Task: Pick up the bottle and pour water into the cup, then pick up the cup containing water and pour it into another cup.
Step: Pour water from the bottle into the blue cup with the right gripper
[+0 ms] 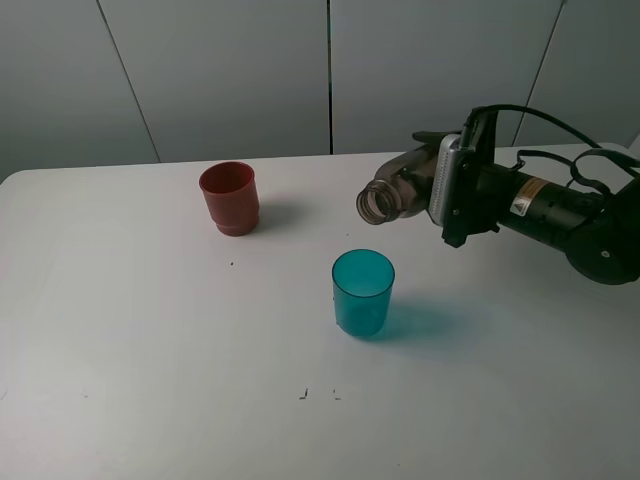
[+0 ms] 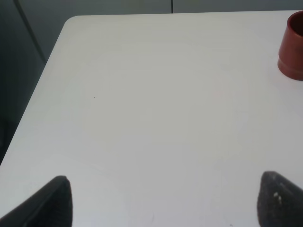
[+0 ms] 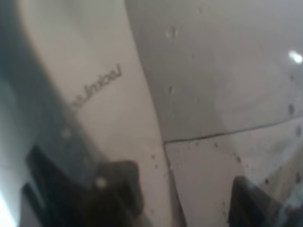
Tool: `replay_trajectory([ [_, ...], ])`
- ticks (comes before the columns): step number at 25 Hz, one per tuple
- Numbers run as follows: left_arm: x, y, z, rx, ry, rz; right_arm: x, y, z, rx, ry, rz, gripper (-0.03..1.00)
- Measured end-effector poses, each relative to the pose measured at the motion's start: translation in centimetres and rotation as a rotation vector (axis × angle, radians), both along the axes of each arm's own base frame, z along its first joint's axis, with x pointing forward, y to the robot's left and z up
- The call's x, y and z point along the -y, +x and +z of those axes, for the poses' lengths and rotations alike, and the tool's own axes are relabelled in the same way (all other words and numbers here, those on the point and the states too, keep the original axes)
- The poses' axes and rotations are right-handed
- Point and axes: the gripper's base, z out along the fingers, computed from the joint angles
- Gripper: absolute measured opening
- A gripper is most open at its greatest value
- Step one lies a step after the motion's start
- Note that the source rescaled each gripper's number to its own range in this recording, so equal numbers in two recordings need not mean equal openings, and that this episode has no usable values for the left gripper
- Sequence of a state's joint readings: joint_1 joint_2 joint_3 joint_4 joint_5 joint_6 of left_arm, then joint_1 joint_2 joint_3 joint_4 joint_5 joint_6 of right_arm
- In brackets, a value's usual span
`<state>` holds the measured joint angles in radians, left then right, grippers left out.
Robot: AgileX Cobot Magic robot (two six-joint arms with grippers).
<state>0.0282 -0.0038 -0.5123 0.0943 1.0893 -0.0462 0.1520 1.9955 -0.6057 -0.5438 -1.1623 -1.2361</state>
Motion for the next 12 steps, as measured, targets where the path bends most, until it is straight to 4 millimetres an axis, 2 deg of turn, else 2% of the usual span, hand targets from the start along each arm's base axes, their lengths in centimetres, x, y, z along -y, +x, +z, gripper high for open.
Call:
replay_trajectory([
  [12,0.0,0.0,0.0,0.0,0.0,0.0,0.07,0.02,0.0,0.033,-0.043,0.007,0.02],
])
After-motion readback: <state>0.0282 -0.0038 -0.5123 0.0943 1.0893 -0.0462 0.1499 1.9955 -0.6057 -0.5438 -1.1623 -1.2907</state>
